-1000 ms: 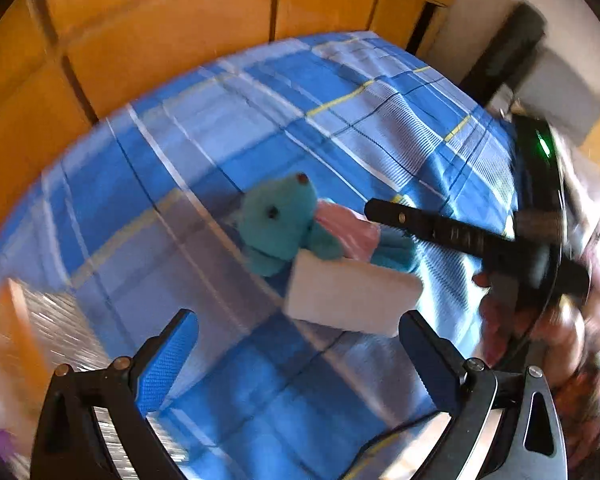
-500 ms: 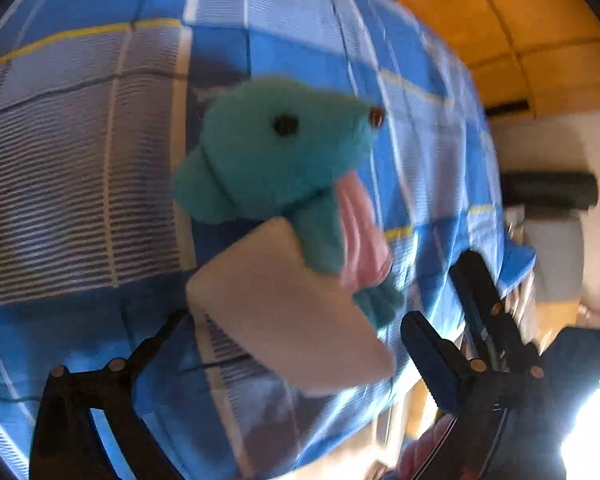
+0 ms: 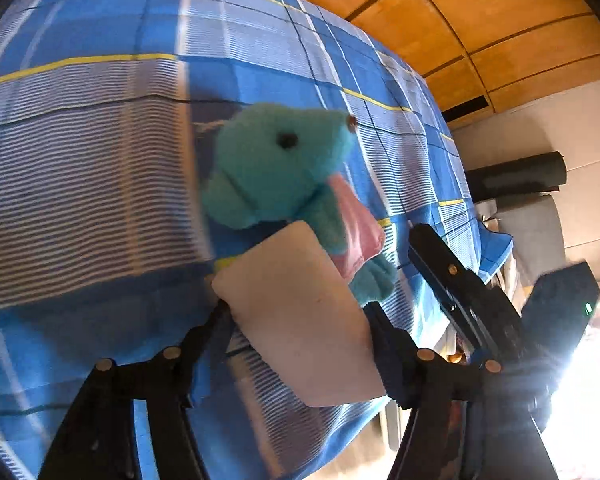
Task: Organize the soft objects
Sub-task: 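Grasp the white sponge with the left gripper while the right gripper holds the teal bear, then carry the white sponge with the left gripper into the tray and release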
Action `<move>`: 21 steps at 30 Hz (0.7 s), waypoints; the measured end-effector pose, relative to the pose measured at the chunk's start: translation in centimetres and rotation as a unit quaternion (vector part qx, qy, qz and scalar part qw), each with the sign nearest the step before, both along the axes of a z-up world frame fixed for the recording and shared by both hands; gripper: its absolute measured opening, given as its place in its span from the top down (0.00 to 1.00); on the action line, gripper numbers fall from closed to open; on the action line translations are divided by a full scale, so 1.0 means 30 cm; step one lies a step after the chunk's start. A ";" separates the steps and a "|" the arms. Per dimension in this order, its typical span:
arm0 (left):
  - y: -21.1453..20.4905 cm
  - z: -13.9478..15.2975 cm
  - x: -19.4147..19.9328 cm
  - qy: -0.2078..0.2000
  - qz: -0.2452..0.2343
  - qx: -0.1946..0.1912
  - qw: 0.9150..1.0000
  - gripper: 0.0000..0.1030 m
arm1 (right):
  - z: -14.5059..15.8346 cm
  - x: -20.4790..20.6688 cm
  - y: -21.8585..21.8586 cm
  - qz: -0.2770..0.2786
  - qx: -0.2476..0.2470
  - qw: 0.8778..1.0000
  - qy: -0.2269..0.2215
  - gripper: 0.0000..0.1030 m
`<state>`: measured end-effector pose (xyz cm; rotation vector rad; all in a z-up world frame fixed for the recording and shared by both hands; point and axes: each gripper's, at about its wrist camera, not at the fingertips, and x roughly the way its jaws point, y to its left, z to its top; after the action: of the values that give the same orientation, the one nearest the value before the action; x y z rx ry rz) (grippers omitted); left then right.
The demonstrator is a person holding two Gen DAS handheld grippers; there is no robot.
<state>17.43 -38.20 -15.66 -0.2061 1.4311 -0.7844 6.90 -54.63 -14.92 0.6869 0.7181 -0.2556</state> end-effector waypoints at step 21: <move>0.302 0.262 -0.143 -0.150 -0.062 -0.045 0.986 0.35 | -0.086 0.231 0.266 0.122 -0.153 0.977 0.085 0.51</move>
<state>13.14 -29.13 -7.81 -0.0643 1.1314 -0.9404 13.83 -46.66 -17.49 0.2805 0.8962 -0.1944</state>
